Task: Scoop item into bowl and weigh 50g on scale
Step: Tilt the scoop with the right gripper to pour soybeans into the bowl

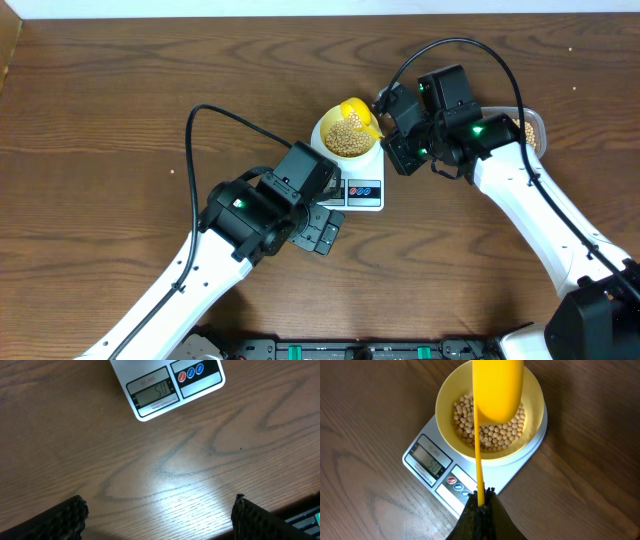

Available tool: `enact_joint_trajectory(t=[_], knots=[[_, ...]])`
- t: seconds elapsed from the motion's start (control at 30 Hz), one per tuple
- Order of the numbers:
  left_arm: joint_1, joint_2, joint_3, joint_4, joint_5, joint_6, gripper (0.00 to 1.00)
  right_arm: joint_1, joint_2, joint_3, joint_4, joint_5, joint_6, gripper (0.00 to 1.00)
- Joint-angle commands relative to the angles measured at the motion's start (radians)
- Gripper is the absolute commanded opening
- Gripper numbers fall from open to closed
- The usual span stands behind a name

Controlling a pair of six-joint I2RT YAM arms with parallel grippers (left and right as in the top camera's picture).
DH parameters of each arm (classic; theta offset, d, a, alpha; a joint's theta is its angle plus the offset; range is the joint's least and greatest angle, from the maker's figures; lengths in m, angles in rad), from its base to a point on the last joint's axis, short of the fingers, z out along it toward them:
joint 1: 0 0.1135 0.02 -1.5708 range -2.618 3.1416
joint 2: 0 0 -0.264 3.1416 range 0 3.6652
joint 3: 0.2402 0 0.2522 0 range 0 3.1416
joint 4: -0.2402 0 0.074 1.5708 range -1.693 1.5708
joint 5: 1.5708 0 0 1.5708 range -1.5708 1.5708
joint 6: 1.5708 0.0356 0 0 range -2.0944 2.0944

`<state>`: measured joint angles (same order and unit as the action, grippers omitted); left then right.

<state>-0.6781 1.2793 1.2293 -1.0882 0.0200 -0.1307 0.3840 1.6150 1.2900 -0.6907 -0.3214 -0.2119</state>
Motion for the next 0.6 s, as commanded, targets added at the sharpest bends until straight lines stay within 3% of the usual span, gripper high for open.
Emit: enact_joint_trajectory(t=[0.0, 0.57], knots=[[-0.002, -0.004, 0.024, 0.000, -0.013, 0.005, 0.94, 0.005, 0.008, 0.022, 0.002, -0.010, -0.005, 0.01], [-0.002, -0.004, 0.024, 0.000, -0.013, 0.005, 0.94, 0.005, 0.008, 0.022, -0.002, -0.026, -0.001, 0.01]])
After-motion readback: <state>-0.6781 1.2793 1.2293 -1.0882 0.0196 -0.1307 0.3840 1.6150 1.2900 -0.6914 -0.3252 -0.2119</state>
